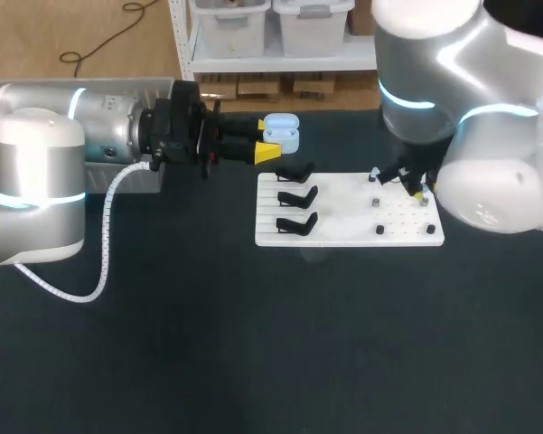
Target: Pick up each earbud case from the left stands, insert the matching earbuds, close the lid, and place the case in the box.
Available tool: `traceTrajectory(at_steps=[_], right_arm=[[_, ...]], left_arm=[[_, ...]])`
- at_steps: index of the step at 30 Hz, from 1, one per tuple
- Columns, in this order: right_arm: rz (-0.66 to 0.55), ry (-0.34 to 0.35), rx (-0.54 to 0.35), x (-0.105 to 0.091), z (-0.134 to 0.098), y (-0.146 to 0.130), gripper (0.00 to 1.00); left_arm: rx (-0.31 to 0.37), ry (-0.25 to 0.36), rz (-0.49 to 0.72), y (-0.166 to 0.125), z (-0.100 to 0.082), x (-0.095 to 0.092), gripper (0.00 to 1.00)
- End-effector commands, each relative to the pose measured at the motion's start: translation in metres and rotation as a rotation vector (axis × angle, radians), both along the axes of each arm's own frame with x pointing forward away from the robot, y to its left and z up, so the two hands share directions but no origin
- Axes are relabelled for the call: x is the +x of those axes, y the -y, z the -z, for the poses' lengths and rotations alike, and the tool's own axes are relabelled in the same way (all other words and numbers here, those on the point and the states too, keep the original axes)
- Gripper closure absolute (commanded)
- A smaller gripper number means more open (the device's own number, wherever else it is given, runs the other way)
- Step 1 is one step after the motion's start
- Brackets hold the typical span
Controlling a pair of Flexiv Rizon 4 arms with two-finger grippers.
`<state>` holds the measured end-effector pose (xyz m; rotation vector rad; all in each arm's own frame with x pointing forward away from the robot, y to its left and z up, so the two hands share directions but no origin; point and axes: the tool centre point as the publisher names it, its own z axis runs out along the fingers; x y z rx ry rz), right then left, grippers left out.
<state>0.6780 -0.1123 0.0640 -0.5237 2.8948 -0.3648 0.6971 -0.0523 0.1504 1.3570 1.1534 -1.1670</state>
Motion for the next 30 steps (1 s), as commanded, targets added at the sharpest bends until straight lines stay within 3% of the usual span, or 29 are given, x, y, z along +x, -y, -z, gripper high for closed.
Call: traceTrajectory(at_steps=[1, 10, 19, 30], right_arm=[[0.025, -0.025, 0.021, -0.016, -0.045, -0.01, 1.0], [0.113, -0.15, 0.144, -0.038, -0.096, -0.05, 1.0], [0.165, -0.164, 0.135, -0.061, -0.107, -0.076, 1.0], [0.165, -0.164, 0.135, -0.061, -0.107, -0.076, 1.0]], left_arm=[[-0.002, 0.002, 0.0, 0.0, 0.001, 0.001, 1.0], [-0.002, 0.002, 0.0, 0.0, 0.001, 0.001, 1.0], [-0.002, 0.002, 0.0, 0.0, 0.001, 0.001, 1.0], [-0.002, 0.002, 0.0, 0.0, 0.001, 0.001, 1.0]])
